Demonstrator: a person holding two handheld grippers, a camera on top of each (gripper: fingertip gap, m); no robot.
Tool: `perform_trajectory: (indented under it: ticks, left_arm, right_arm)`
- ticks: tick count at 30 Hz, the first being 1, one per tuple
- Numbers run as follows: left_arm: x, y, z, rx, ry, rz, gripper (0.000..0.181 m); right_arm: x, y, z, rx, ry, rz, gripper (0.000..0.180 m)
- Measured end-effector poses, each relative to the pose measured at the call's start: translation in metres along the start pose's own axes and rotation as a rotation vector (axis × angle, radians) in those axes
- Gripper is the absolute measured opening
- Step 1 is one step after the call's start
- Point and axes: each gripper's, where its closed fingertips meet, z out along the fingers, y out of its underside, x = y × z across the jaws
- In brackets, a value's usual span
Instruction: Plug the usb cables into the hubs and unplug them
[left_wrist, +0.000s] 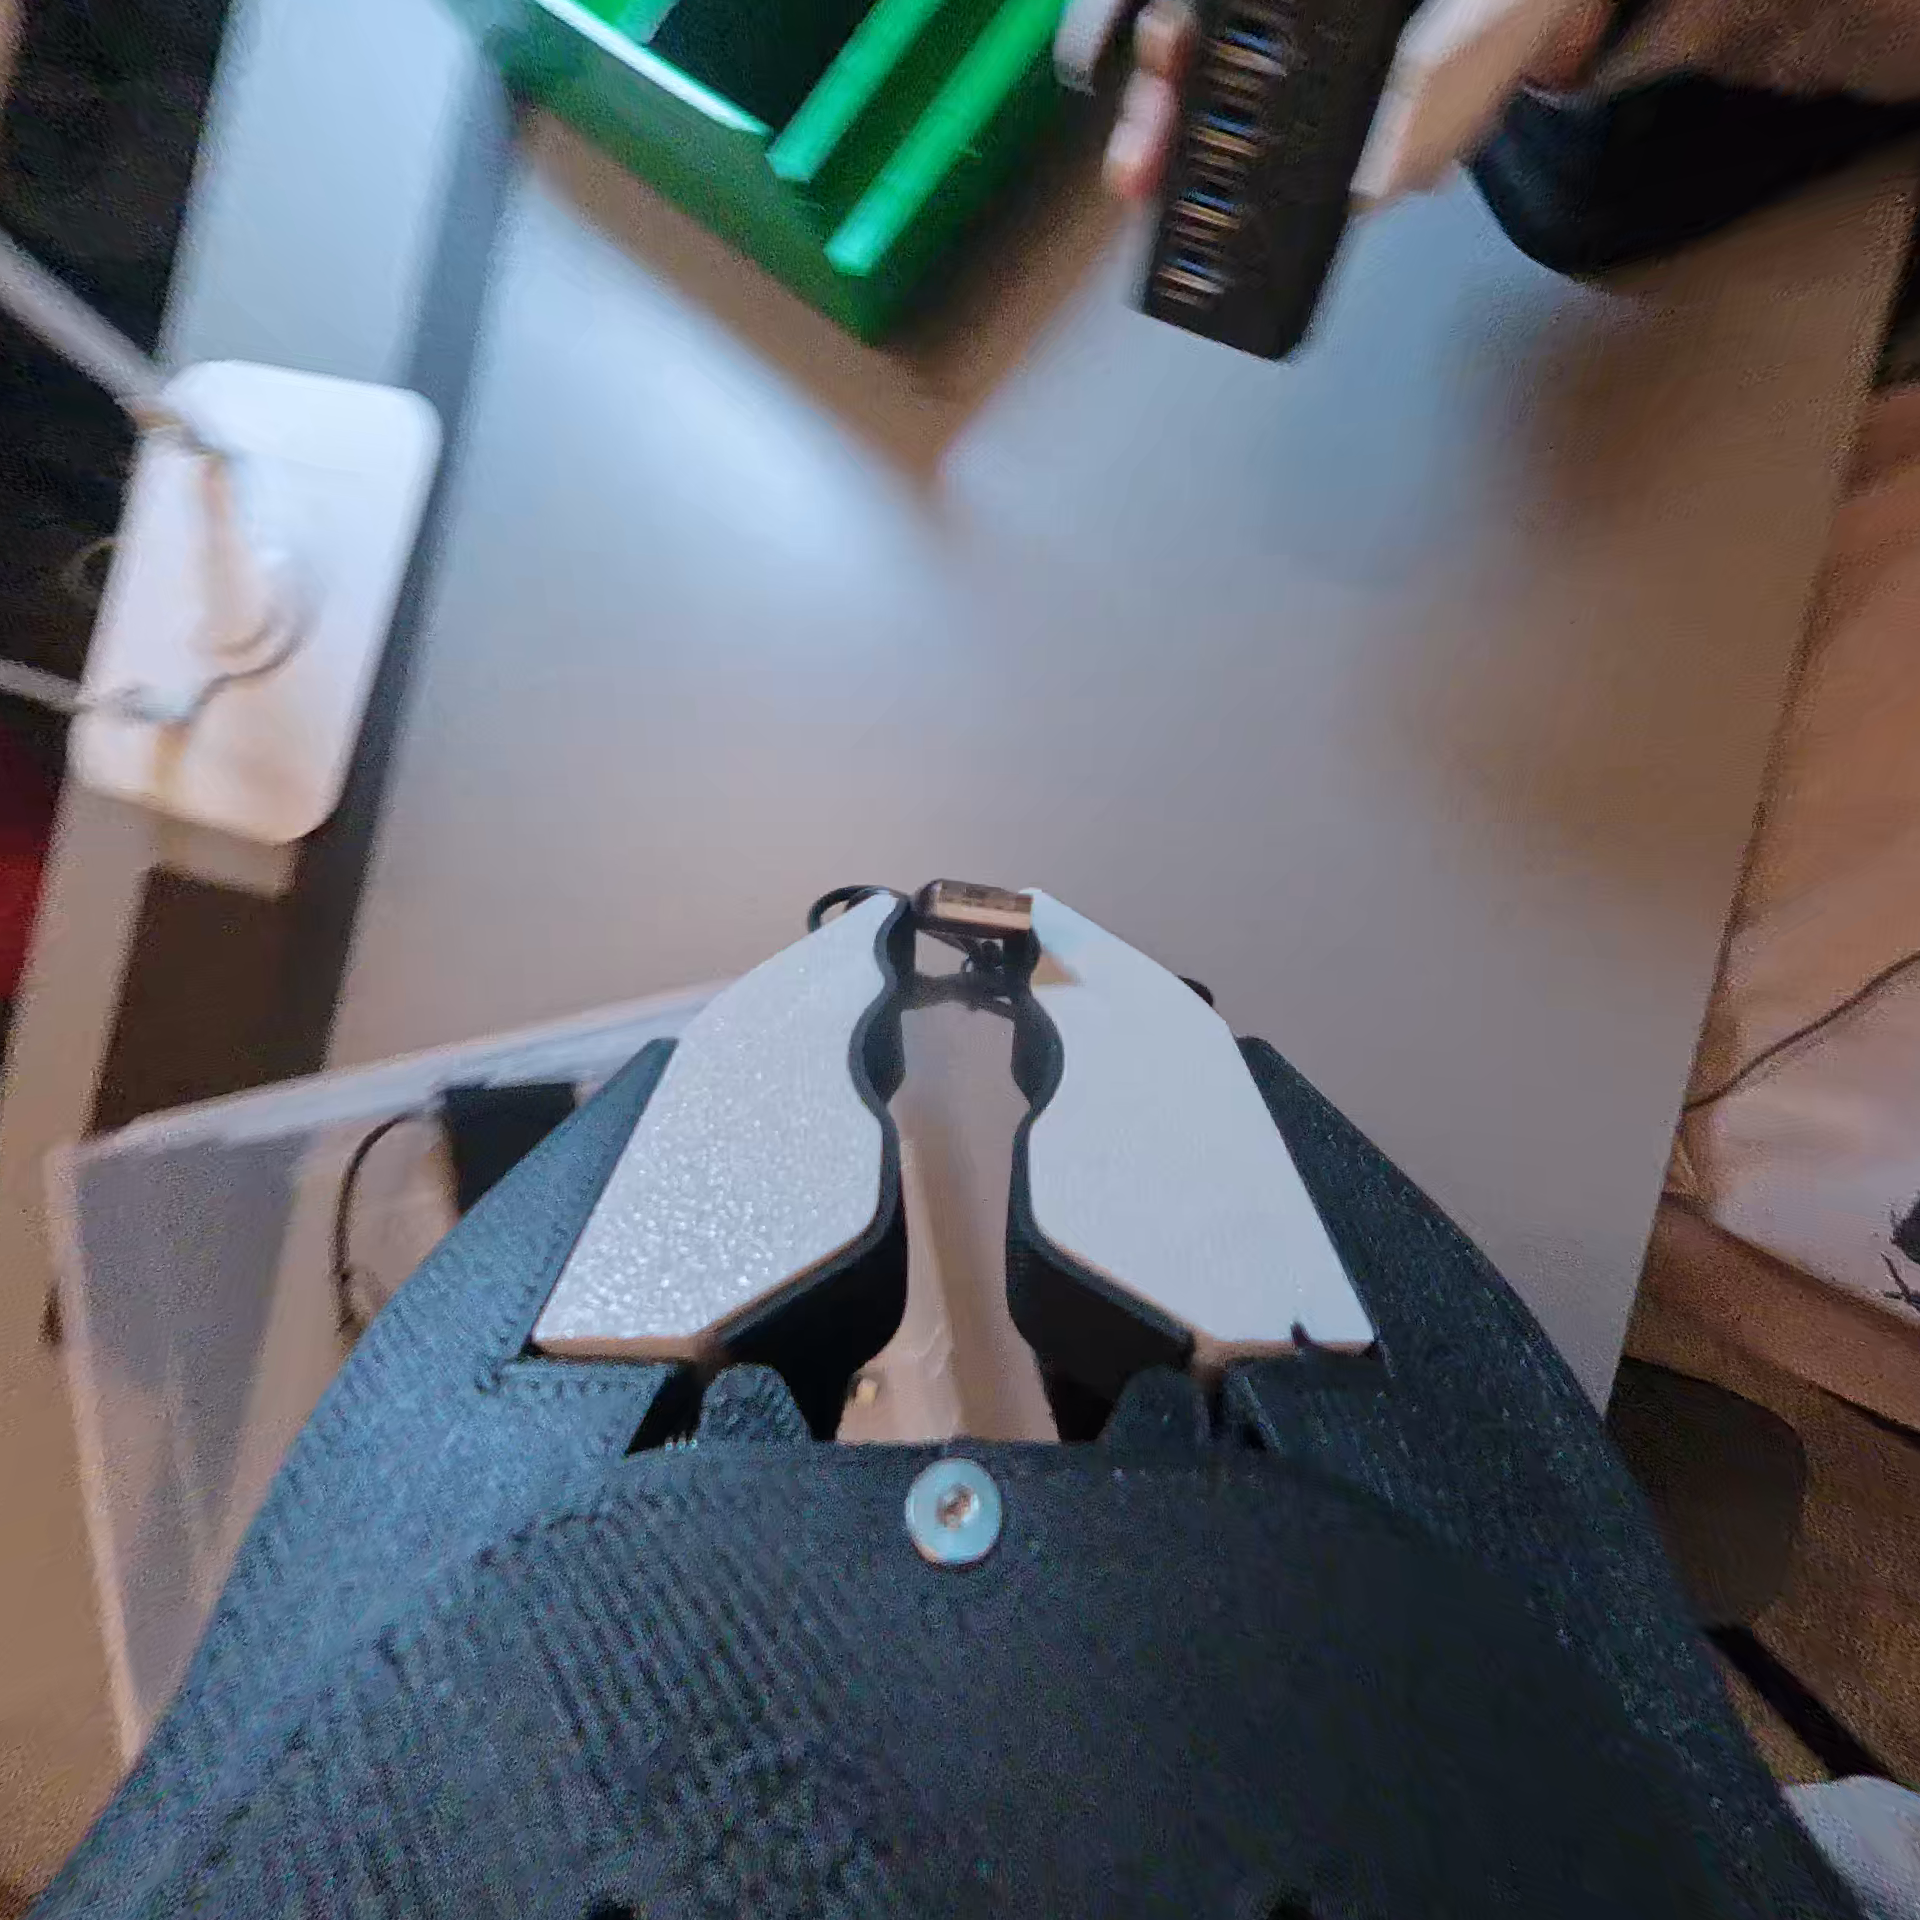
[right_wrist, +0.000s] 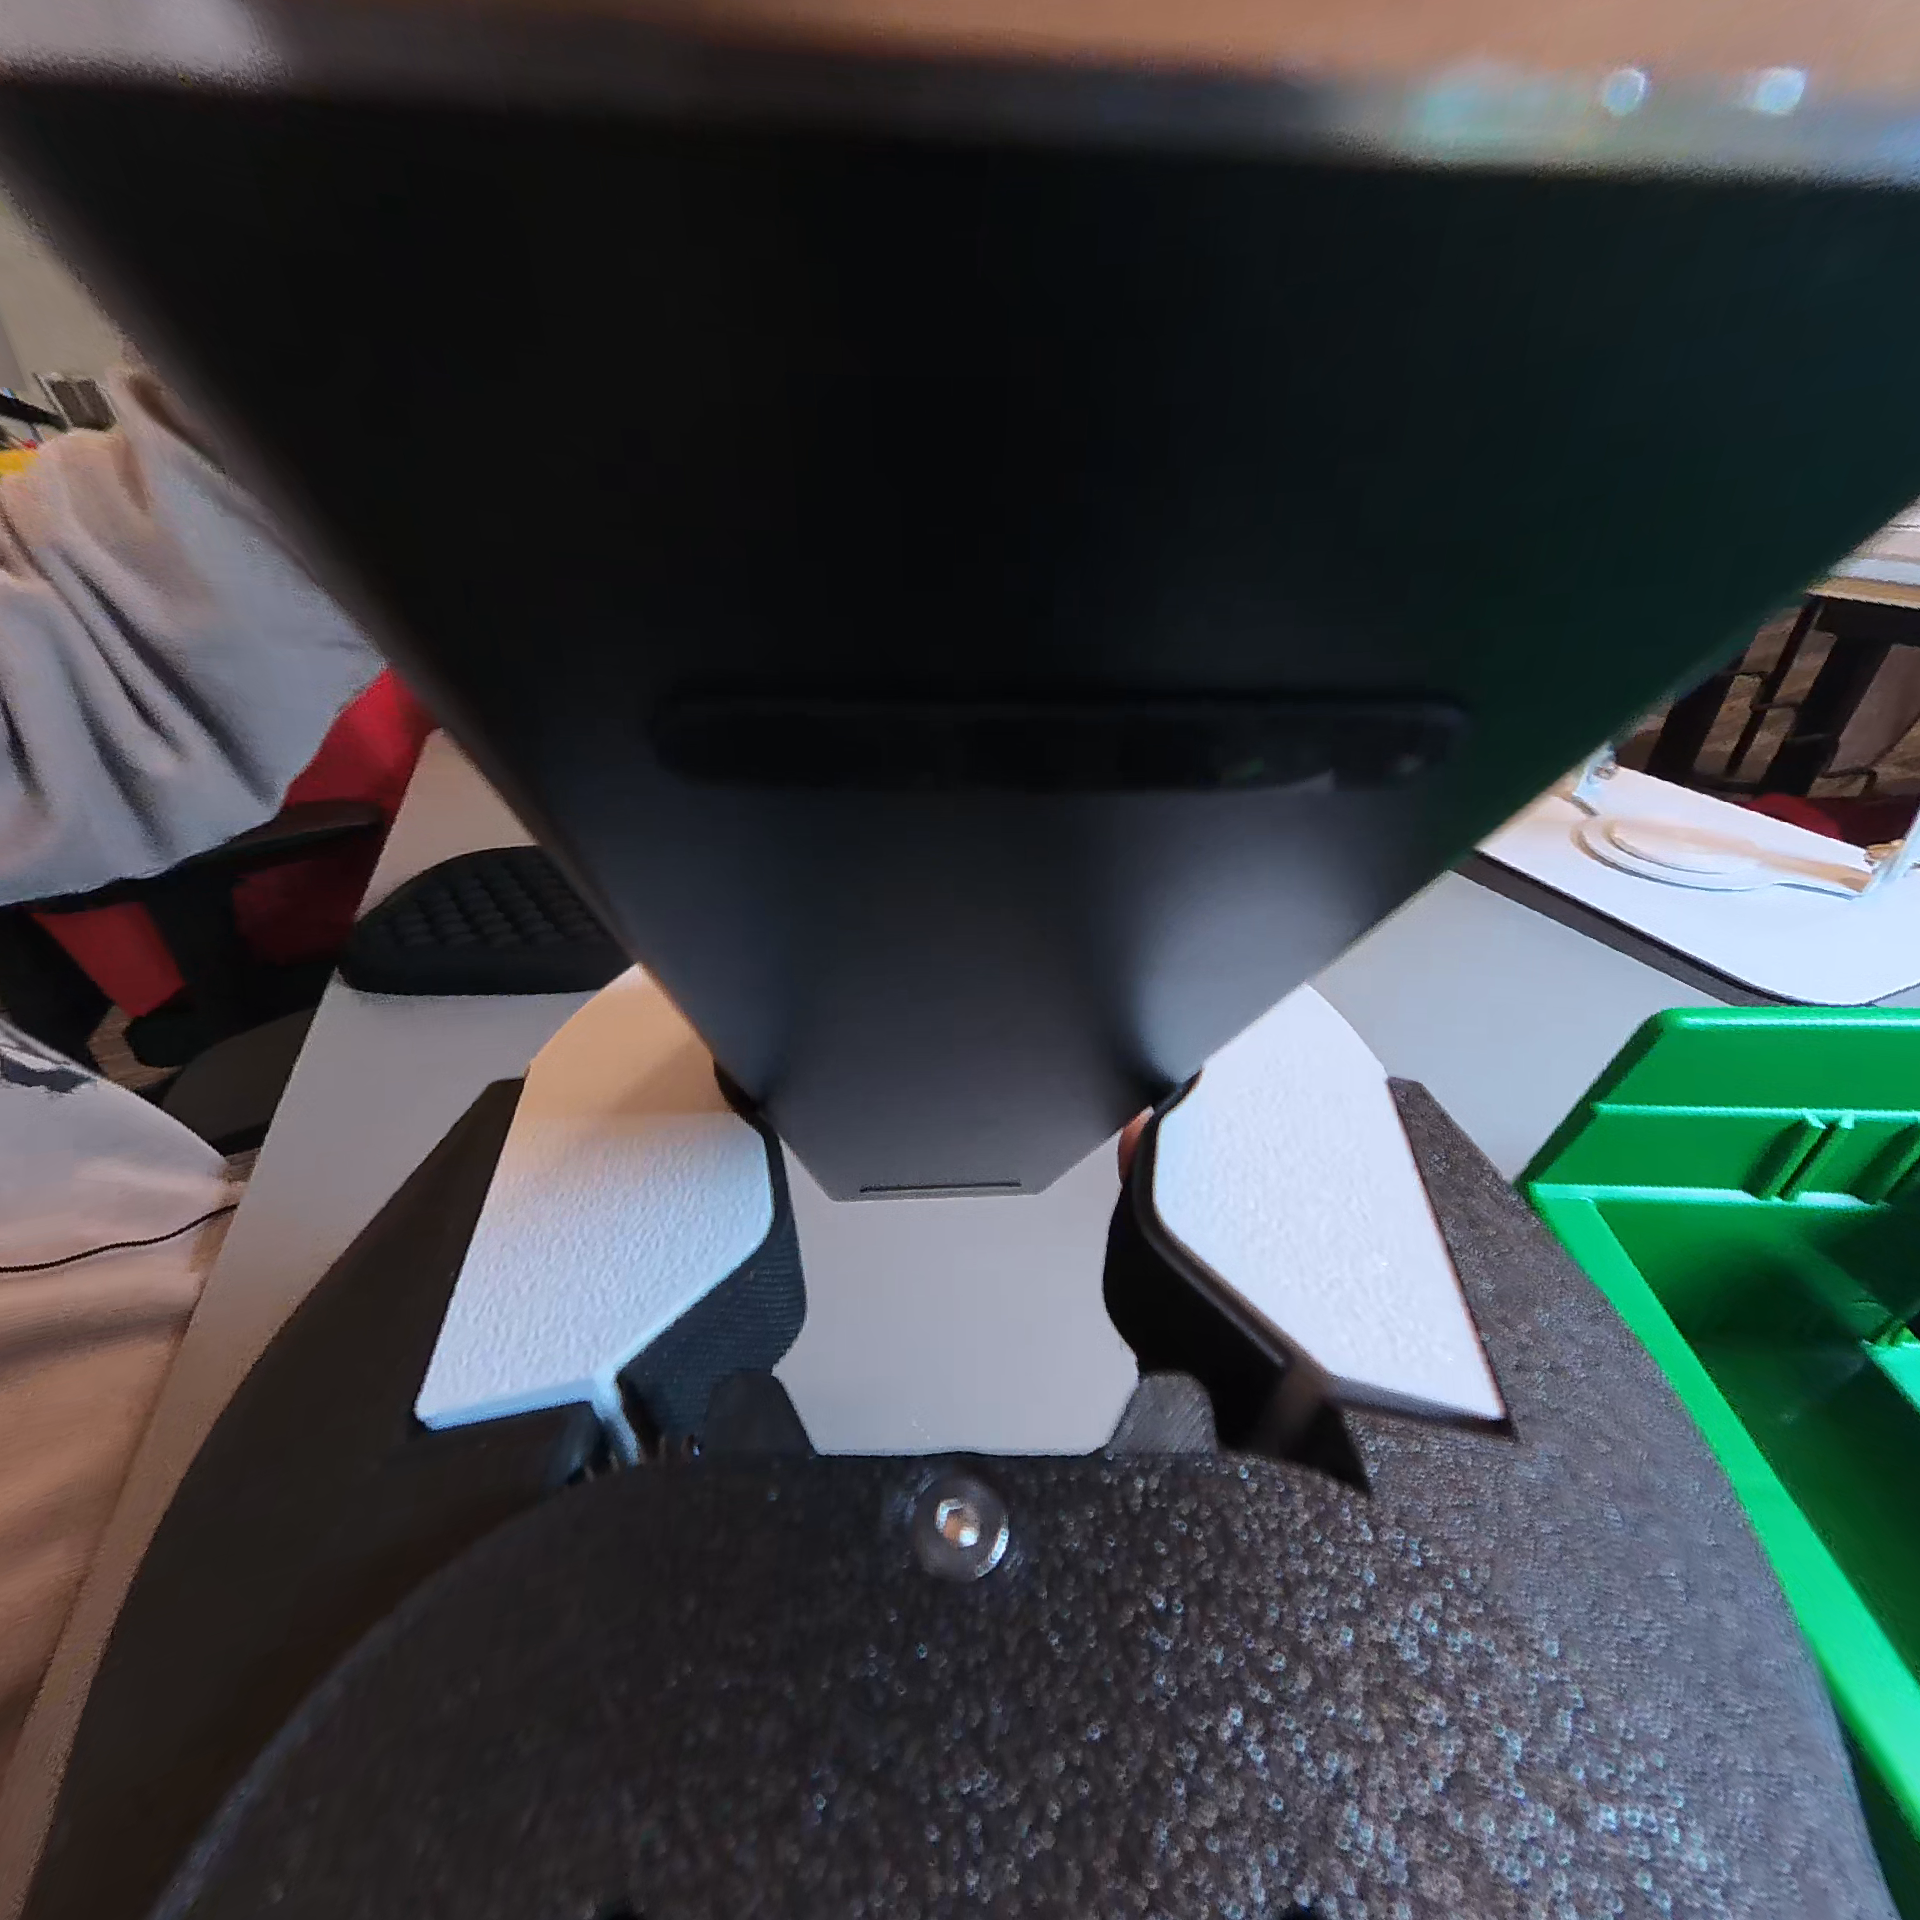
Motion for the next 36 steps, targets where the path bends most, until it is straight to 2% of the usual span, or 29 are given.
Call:
perform_trajectory:
  ticks: [3,6,10,11,13,16,18,21,25,28,31,36]
  left_arm:
    - [0.058,-0.006,0.065,-0.044,0.161,0.096,0.017]
    - [0.09,-0.011,0.124,-0.045,0.253,0.142,0.017]
    - [0.104,-0.03,0.16,0.039,0.36,0.111,0.017]
    - [0.108,-0.036,0.162,0.079,0.4,0.113,0.018]
    - [0.114,-0.054,0.155,0.232,0.47,0.124,0.054]
    - [0.105,-0.088,0.119,0.547,0.526,0.101,0.059]
    - [0.091,-0.102,0.102,0.668,0.526,0.032,0.061]
    - [0.085,-0.113,0.097,0.739,0.569,-0.059,0.069]
    - [0.112,-0.133,0.091,0.872,0.723,-0.161,0.077]
    - [0.132,-0.137,0.089,0.872,0.815,-0.203,0.072]
    - [0.143,-0.132,0.097,0.827,0.732,-0.15,0.067]
    - [0.129,-0.132,0.085,0.877,0.726,-0.25,0.066]
  right_arm:
    - [0.006,0.004,-0.001,-0.013,0.013,0.005,0.071]
    - [0.008,0.007,-0.002,-0.016,0.006,0.019,0.072]
    - [0.004,0.003,-0.005,0.013,-0.061,0.069,0.071]
    - [0.003,0.003,-0.006,0.015,-0.071,0.076,0.071]
    - [0.002,0.002,-0.007,0.016,-0.096,0.093,0.071]
    - [-0.006,0.001,-0.008,0.015,-0.156,0.119,0.072]
    - [-0.018,-0.001,-0.007,0.015,-0.239,0.149,0.071]
    - [-0.049,0.006,-0.003,-0.045,-0.412,0.191,0.071]
    - [-0.092,0.038,0.012,-0.224,-0.536,0.137,0.071]
    - [-0.115,0.063,0.021,-0.358,-0.568,0.092,0.071]
    - [-0.118,0.076,0.029,-0.445,-0.515,0.098,0.071]
    - [-0.116,0.062,0.032,-0.388,-0.489,0.2,0.071]
